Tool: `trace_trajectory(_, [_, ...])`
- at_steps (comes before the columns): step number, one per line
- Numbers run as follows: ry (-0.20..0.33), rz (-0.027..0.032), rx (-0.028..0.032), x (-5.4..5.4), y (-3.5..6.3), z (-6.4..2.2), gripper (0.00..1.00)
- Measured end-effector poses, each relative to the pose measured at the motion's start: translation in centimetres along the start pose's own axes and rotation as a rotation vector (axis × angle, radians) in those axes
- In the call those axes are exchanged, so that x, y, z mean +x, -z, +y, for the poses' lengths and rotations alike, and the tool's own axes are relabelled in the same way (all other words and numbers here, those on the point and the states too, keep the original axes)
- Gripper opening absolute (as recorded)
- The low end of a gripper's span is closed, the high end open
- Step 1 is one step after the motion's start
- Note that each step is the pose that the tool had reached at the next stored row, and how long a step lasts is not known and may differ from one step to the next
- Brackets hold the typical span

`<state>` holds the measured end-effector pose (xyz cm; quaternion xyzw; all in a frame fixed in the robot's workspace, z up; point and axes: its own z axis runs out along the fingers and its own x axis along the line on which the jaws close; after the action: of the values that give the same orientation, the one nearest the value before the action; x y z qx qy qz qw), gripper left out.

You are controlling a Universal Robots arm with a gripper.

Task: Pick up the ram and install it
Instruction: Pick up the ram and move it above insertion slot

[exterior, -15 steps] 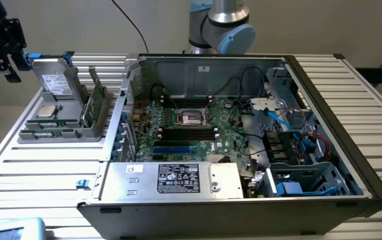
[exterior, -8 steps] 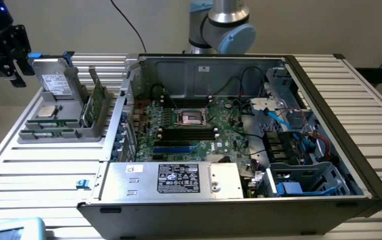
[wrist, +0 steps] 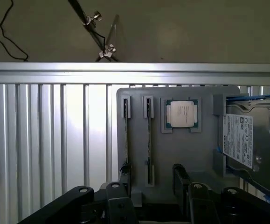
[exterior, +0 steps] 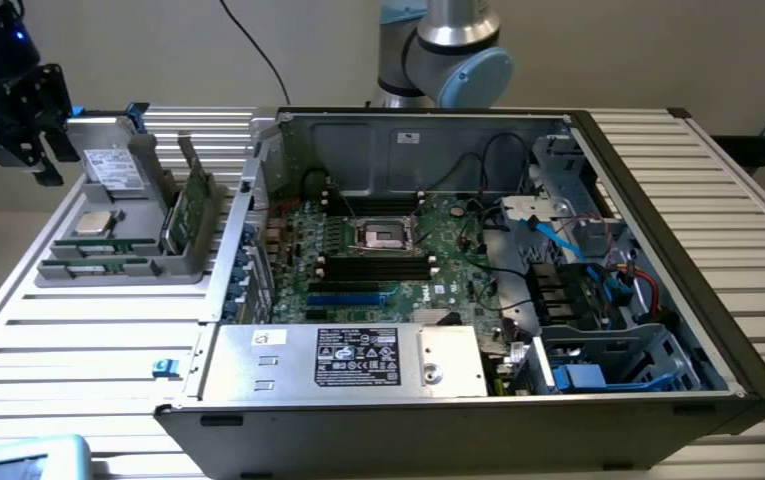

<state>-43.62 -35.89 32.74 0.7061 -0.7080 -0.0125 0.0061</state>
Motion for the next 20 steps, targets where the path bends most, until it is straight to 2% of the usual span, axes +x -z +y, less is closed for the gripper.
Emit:
trace_trajectory(7, [0.000, 0.0001, 0.0011, 0.7, -1.26, -0.11, 0.49])
trace_trajectory(20, [0.000, 0.0001, 0.0011, 1.8, -3.59, -1.07, 0.49])
